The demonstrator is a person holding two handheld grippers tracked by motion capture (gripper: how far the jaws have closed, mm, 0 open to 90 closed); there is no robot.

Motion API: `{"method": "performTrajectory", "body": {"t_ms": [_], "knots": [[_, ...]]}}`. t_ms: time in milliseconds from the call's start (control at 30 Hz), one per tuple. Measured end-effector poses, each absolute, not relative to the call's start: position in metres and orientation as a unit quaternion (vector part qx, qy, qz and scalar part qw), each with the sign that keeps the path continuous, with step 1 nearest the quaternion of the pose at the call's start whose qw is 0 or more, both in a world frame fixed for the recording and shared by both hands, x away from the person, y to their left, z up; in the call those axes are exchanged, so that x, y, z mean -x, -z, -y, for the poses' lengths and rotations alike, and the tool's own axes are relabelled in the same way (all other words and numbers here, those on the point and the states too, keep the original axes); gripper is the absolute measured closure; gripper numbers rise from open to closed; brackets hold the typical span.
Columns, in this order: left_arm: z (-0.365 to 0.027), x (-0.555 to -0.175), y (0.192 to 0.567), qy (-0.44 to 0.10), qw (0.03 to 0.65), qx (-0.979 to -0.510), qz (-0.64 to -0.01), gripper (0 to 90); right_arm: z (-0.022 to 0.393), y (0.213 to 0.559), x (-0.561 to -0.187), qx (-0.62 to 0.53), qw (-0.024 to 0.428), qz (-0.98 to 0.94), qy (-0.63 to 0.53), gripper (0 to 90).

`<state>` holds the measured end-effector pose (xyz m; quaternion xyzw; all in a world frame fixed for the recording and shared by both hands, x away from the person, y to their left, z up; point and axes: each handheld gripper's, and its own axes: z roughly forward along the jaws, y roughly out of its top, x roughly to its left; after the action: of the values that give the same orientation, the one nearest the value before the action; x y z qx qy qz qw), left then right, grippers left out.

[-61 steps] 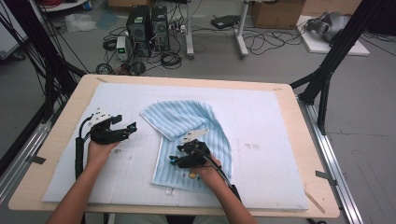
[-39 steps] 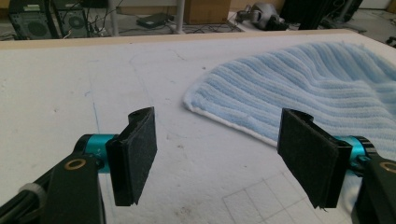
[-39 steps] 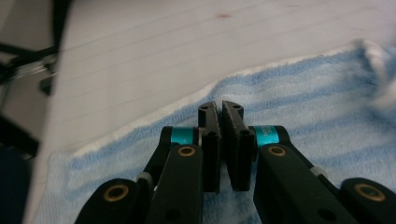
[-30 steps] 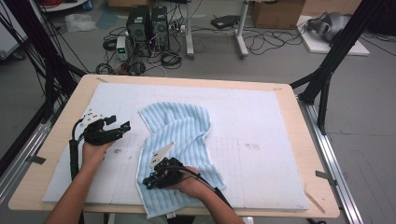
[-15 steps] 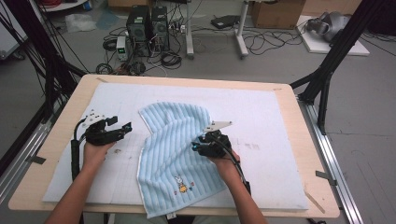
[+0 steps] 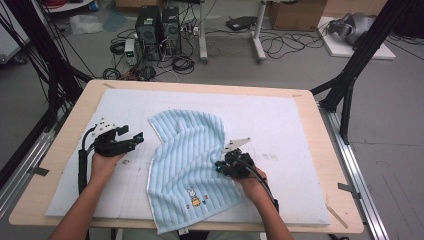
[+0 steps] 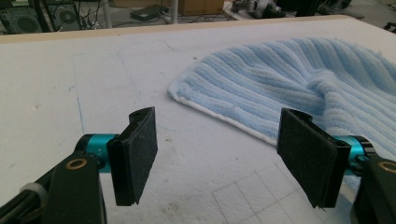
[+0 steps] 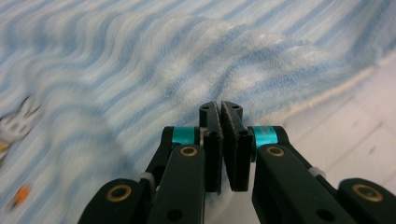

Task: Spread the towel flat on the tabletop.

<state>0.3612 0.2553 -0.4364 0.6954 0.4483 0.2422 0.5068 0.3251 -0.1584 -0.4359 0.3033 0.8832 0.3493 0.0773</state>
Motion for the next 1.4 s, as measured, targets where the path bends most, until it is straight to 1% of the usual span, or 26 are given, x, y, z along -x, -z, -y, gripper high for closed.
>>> {"method": "performTrajectory", "body": {"t_ms": [167, 267, 400, 467, 500, 567, 600, 633, 700, 767, 833, 933, 967, 1033, 1100, 1133, 1233, 1367, 1400], "knots": [[-0.252, -0.361, 0.436, -0.242, 0.506, -0.699, -0.444, 29.7, 0.185, 0.437, -0.305, -0.296, 0.041, -0.882, -0.363, 87.1], [-0.251, -0.361, 0.437, -0.241, 0.505, -0.701, -0.443, 30.2, 0.198, 0.437, -0.295, -0.297, 0.032, -0.881, -0.366, 87.1], [-0.25, -0.361, 0.437, -0.239, 0.505, -0.703, -0.44, 30.9, 0.207, 0.436, -0.284, -0.282, 0.007, -0.887, -0.366, 87.1], [-0.249, -0.361, 0.438, -0.24, 0.504, -0.704, -0.439, 31.1, 0.209, 0.435, -0.28, -0.275, 0.006, -0.889, -0.367, 86.5], [-0.248, -0.361, 0.438, -0.238, 0.504, -0.705, -0.439, 31.1, 0.21, 0.433, -0.28, -0.275, 0.011, -0.886, -0.375, 84.0], [-0.248, -0.362, 0.438, -0.239, 0.504, -0.705, -0.439, 31.2, 0.212, 0.428, -0.285, -0.285, 0.018, -0.867, -0.408, 74.8], [-0.247, -0.362, 0.438, -0.239, 0.504, -0.705, -0.438, 31.2, 0.213, 0.424, -0.29, -0.29, 0.022, -0.854, -0.432, 68.8], [-0.247, -0.361, 0.438, -0.239, 0.505, -0.705, -0.437, 31.3, 0.214, 0.42, -0.295, -0.305, 0.03, -0.839, -0.45, 66.2], [-0.247, -0.362, 0.438, -0.24, 0.506, -0.704, -0.437, 31.3, 0.216, 0.414, -0.31, -0.326, 0.056, -0.818, -0.47, 62.7], [-0.247, -0.362, 0.438, -0.24, 0.506, -0.704, -0.436, 31.3, 0.216, 0.41, -0.325, -0.355, 0.089, -0.802, -0.471, 62.7], [-0.248, -0.362, 0.438, -0.239, 0.506, -0.705, -0.436, 31.3, 0.213, 0.408, -0.341, -0.374, 0.119, -0.792, -0.467, 64.9], [-0.248, -0.362, 0.438, -0.237, 0.509, -0.704, -0.435, 31.3, 0.205, 0.408, -0.363, -0.39, 0.146, -0.788, -0.453, 64.2], [-0.248, -0.362, 0.438, -0.236, 0.509, -0.705, -0.434, 31.2, 0.202, 0.409, -0.37, -0.393, 0.151, -0.787, -0.451, 62.7], [-0.247, -0.361, 0.438, -0.235, 0.512, -0.705, -0.431, 30.9, 0.194, 0.41, -0.384, -0.398, 0.158, -0.79, -0.439, 57.0], [-0.245, -0.361, 0.439, -0.233, 0.516, -0.705, -0.428, 30.5, 0.185, 0.41, -0.397, -0.398, 0.172, -0.794, -0.427, 50.3], [-0.245, -0.361, 0.439, -0.233, 0.516, -0.706, -0.426, 30.4, 0.18, 0.411, -0.403, -0.399, 0.183, -0.794, -0.421, 48.3], [-0.244, -0.36, 0.439, -0.231, 0.515, -0.707, -0.425, 30.4, 0.168, 0.412, -0.421, -0.409, 0.189, -0.795, -0.406, 47.9], [-0.244, -0.36, 0.439, -0.229, 0.516, -0.708, -0.424, 30.4, 0.153, 0.416, -0.443, -0.435, 0.194, -0.792, -0.382, 56.9], [-0.244, -0.36, 0.439, -0.229, 0.516, -0.708, -0.425, 30.4, 0.148, 0.417, -0.448, -0.437, 0.194, -0.793, -0.377, 57.2]]}}
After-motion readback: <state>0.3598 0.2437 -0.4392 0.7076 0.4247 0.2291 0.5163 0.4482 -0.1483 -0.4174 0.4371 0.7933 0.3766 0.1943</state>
